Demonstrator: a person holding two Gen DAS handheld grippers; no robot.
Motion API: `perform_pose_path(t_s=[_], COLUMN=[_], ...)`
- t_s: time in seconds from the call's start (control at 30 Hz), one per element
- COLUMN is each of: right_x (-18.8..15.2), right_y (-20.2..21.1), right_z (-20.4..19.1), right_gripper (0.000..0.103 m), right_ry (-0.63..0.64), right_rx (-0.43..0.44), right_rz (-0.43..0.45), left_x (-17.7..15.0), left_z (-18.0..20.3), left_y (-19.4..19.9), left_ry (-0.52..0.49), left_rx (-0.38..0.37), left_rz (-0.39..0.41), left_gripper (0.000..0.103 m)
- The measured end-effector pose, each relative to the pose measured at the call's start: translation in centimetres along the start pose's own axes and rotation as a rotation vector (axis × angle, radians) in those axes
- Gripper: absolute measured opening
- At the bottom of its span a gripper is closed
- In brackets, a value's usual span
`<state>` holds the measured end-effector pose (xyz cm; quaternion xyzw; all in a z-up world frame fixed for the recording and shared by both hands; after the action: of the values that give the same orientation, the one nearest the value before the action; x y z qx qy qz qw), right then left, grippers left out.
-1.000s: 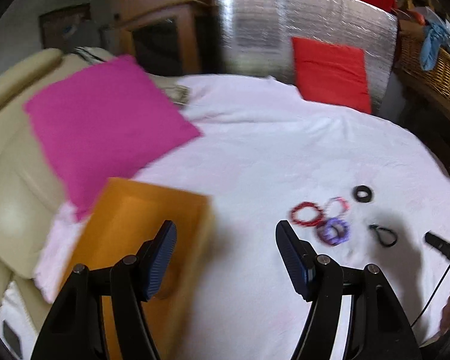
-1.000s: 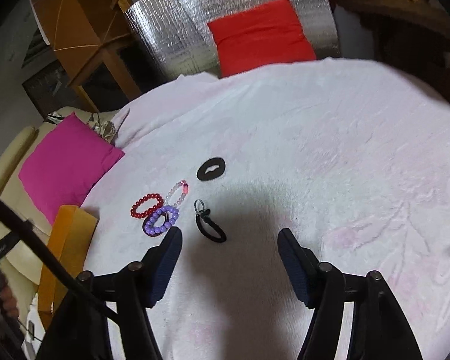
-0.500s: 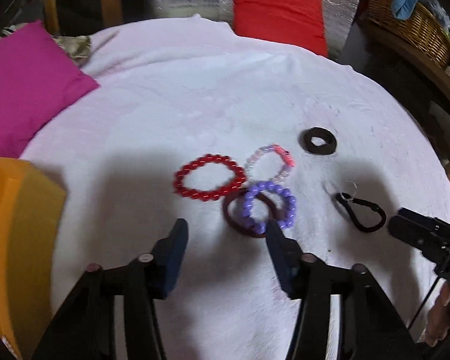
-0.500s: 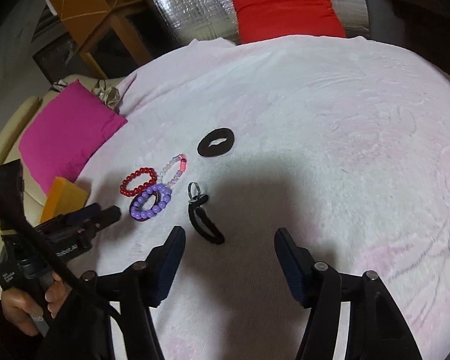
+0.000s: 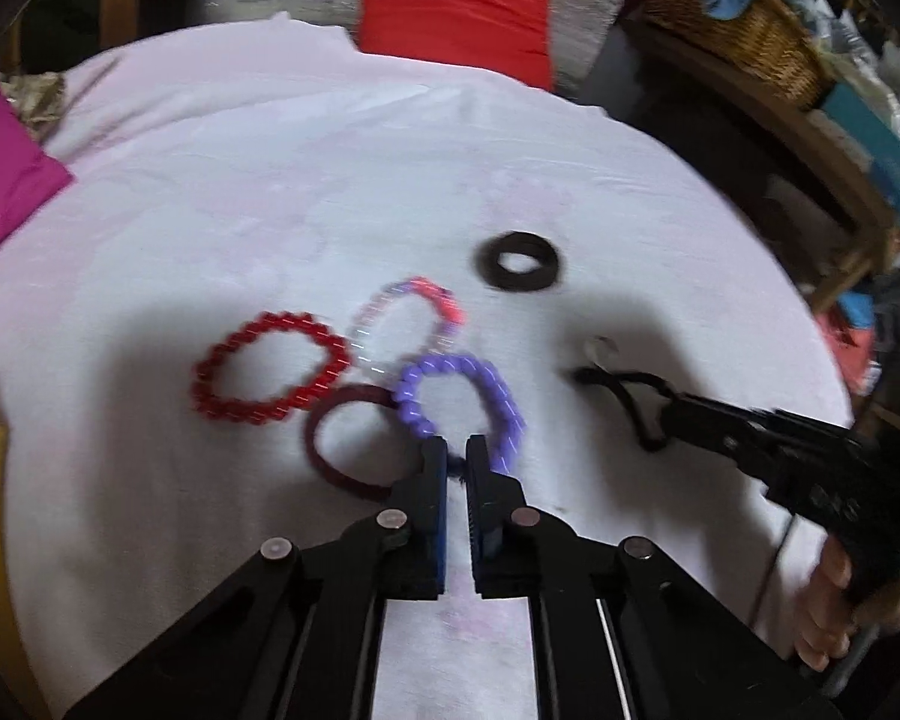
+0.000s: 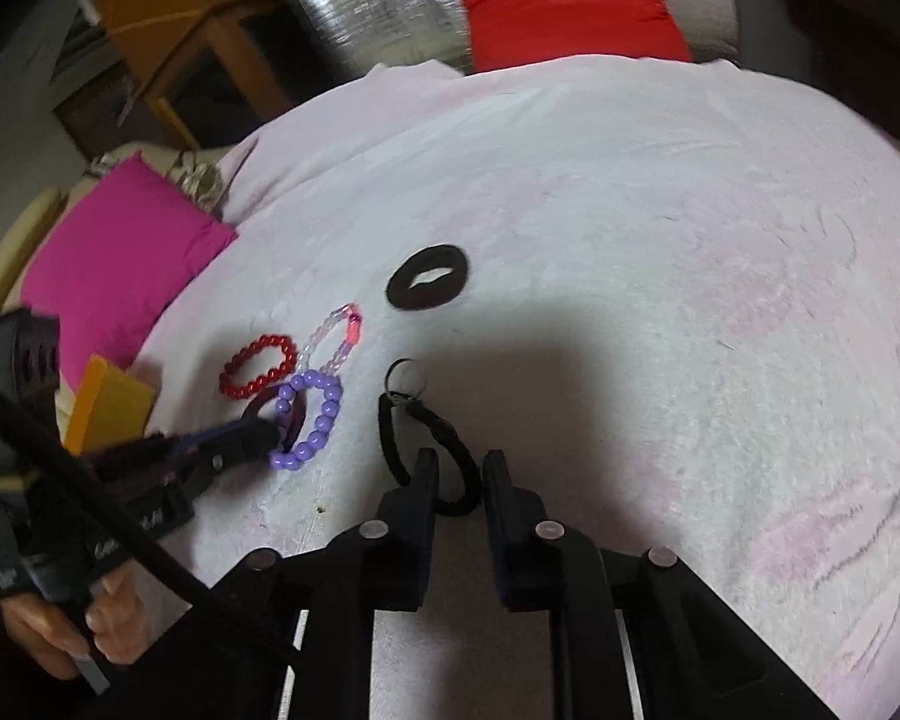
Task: Organize jewelry
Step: 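Grasp the purple bead bracelet with the left tool while the right tool grasps the black hair tie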
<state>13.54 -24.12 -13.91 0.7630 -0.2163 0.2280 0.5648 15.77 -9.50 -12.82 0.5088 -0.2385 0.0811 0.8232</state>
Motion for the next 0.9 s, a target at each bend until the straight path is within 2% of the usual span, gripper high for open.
perform_pose_path(t_s=[0.13,0.23,0.3,0.37,0.43,0.47,0.53,0.57,0.6,0.67,0.7,0.73,0.77,0.8,0.83,0.9], right_x=[-0.2,-0.4,-0.5,-0.5,-0.6,-0.5,-0.4,-0.4,-0.3,0.0,0.1,0.2,0.2,0.2,0.2,0.4], right_y=[0.9,1.5,1.8,1.9,1.8,1.7,1.5,1.5,1.4,1.4,1.2,1.0,0.4,-0.1,-0.4,-0.5], right_z=[1.2,1.7,1.7,1.6,1.4,1.3,1.2,1.2,1.2,1.2,1.2,1.1,1.0,1.1,1.1,0.9], right_gripper=[0.017,0.017,0.017,0.017,0.017,0.018,0.033,0.049,0.06,0.061,0.06,0.06,0.052,0.039,0.034,0.011], right_ry=[-0.062,-0.088,-0.099,-0.101,-0.103,-0.099,-0.089,-0.087,-0.085,-0.077,-0.067,-0.059,-0.049,-0.043,-0.025,0.002], right_rx=[0.007,0.017,0.029,0.03,0.032,0.027,0.012,0.009,0.002,-0.01,-0.012,-0.014,-0.021,-0.035,-0.064,-0.081], right_rz=[0.007,0.017,0.021,0.018,0.01,0.006,0.002,0.002,0.009,0.033,0.035,0.032,0.017,0.008,0.007,0.018], left_x=[-0.9,-1.0,-0.4,0.1,0.5,0.9,1.2,1.3,1.4,1.4,1.3,1.2,1.1,1.0,0.9,1.0], left_z=[0.7,-0.1,-1.0,-1.6,-1.9,-2.0,-1.7,-1.6,-1.3,-0.9,-0.6,-0.1,0.1,0.4,0.5,0.4], left_y=[0.7,1.0,1.4,1.4,1.1,0.6,0.0,-0.4,-0.8,-1.6,-1.7,-1.8,-1.9,-2.0,-1.9,-1.4], left_ry=[-0.017,-0.02,0.023,0.05,0.073,0.082,0.091,0.088,0.084,0.069,0.054,0.034,0.018,-0.008,-0.025,-0.022], left_rx=[-0.053,0.026,0.056,0.08,0.081,0.078,0.071,0.07,0.071,0.079,0.076,0.071,0.073,0.086,0.095,0.088], left_rz=[-0.012,0.012,0.037,0.054,0.056,0.053,0.046,0.041,0.037,0.029,0.027,0.026,0.023,0.024,0.027,0.036], left_gripper=[0.005,0.005,0.005,0.012,0.025,0.029,0.032,0.032,0.032,0.032,0.028,0.017,0.014,0.011,0.01,0.008])
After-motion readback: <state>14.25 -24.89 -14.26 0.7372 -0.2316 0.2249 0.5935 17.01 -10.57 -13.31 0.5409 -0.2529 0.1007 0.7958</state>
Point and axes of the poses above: each gripper's, at about its wrist camera, not at the fingertips, and y roughly against the way its jaws point, z to its right, x to its top, the point moved 5 cm from there along -y, roughly the way its jaws point, and after that the axes turned 10 degrees about y, right-handed, at the moved point
